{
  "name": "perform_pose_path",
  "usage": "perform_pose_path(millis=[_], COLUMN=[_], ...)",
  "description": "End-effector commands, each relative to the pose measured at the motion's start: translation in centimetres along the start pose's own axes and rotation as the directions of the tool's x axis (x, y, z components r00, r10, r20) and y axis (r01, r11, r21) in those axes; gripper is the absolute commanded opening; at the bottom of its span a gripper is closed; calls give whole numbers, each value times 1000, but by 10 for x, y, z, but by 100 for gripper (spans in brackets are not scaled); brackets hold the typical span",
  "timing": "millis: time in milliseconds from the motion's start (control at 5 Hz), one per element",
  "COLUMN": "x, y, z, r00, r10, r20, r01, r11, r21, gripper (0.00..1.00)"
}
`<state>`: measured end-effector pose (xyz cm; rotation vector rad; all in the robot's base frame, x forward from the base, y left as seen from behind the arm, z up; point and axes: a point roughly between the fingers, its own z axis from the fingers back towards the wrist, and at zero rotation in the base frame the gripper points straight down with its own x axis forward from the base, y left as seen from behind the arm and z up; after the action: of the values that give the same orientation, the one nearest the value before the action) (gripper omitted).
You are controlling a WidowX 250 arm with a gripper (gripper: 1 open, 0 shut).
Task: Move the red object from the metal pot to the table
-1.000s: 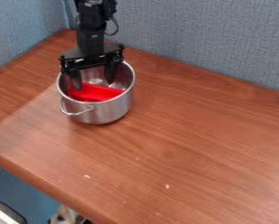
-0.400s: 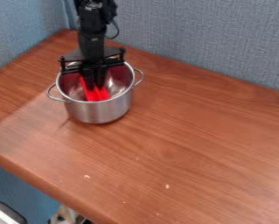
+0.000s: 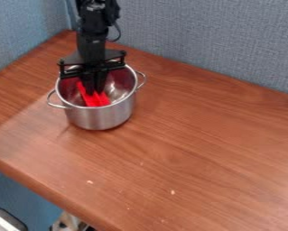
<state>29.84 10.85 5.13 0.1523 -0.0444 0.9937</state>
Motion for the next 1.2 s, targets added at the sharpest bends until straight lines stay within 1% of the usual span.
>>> perform_pose_path(millis=[0,400,600,800,1000], x=[0,-1,0,1,-1], y=[4,-3,0,1,-10], z=[21,34,43,58,89], r00=[997,995,996,996,998], r10=[63,92,89,84,65], r20=[43,30,22,12,-10], r01=[-63,-92,-89,-83,-65], r11=[998,996,996,996,996], r21=[-12,0,-10,-31,-54], gripper=[0,0,0,0,0])
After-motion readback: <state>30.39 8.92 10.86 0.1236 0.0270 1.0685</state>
